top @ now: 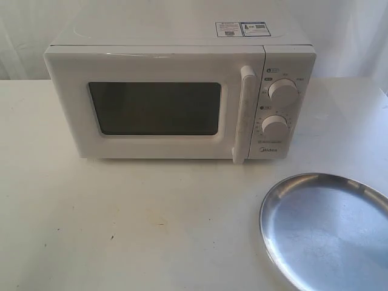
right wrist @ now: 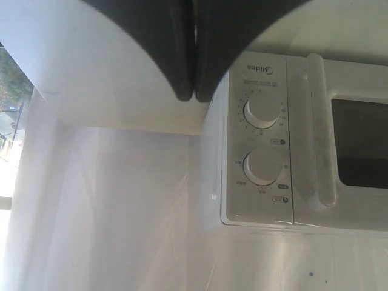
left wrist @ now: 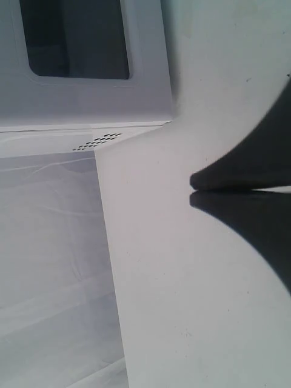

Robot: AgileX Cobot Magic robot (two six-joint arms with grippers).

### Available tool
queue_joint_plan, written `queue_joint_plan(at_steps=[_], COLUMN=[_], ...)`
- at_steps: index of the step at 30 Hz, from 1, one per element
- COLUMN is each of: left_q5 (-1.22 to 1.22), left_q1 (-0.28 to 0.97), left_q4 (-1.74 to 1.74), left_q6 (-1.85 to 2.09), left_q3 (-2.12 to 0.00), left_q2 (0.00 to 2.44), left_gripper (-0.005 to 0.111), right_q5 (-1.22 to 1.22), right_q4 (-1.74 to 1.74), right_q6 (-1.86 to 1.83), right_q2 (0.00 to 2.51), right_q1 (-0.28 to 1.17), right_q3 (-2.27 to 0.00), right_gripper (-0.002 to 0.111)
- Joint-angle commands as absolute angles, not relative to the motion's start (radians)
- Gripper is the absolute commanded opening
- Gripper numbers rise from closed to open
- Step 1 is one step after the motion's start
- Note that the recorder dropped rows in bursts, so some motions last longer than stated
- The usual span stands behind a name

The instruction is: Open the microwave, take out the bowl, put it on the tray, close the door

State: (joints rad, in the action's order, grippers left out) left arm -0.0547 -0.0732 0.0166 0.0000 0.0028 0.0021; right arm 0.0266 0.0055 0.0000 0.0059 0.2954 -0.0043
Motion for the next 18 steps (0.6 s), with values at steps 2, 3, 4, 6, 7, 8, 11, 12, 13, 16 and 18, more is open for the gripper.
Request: queue_joint_plan(at_steps=[2, 3, 4, 6, 7, 8, 11, 12, 13, 16, 18], left_q5=[-0.060, -0.060, -0.060, -0.060, -0.060, -0.060, -0.060, -0.060, -0.060, -0.060, -0.060], left_q1=[-0.073, -0.073, -0.073, -0.073, -0.073, -0.073, -0.073, -0.073, -0.073, -0.073, -0.073], left_q4=[0.009, 0.009, 0.009, 0.009, 0.009, 0.009, 0.009, 0.009, 0.009, 0.009, 0.009], left_q6=[0.000, 0.000, 0.000, 0.000, 0.000, 0.000, 0.000, 0.000, 0.000, 0.000, 0.000], left_q3=[0.000, 0.000, 0.000, 0.000, 0.000, 0.000, 0.000, 0.000, 0.000, 0.000, 0.000], left_q2=[0.000, 0.000, 0.000, 0.000, 0.000, 0.000, 0.000, 0.000, 0.000, 0.000, 0.000], left_gripper=[0.000, 0.000, 0.000, 0.000, 0.000, 0.000, 0.000, 0.000, 0.000, 0.000, 0.000], right_q5=[-0.039, -0.063, -0.083, -0.117, -0.125, -0.136, -0.163, -0.175, -0.189, -0.257, -0.301], right_q4=[0.000, 0.000, 0.000, 0.000, 0.000, 0.000, 0.000, 0.000, 0.000, 0.000, 0.000], right_q6=[0.013, 0.037, 0.061, 0.112, 0.129, 0.152, 0.195, 0.197, 0.199, 0.242, 0.317], right_q2=[0.000, 0.000, 0.000, 0.000, 0.000, 0.000, 0.000, 0.000, 0.000, 0.000, 0.000], right_q1=[0.288, 0.288, 0.288, 0.288, 0.288, 0.288, 0.288, 0.288, 0.288, 0.288, 0.288], right_q3=[0.000, 0.000, 0.000, 0.000, 0.000, 0.000, 0.000, 0.000, 0.000, 0.000, 0.000], right_gripper=[0.000, 0.000, 0.000, 0.000, 0.000, 0.000, 0.000, 0.000, 0.000, 0.000, 0.000])
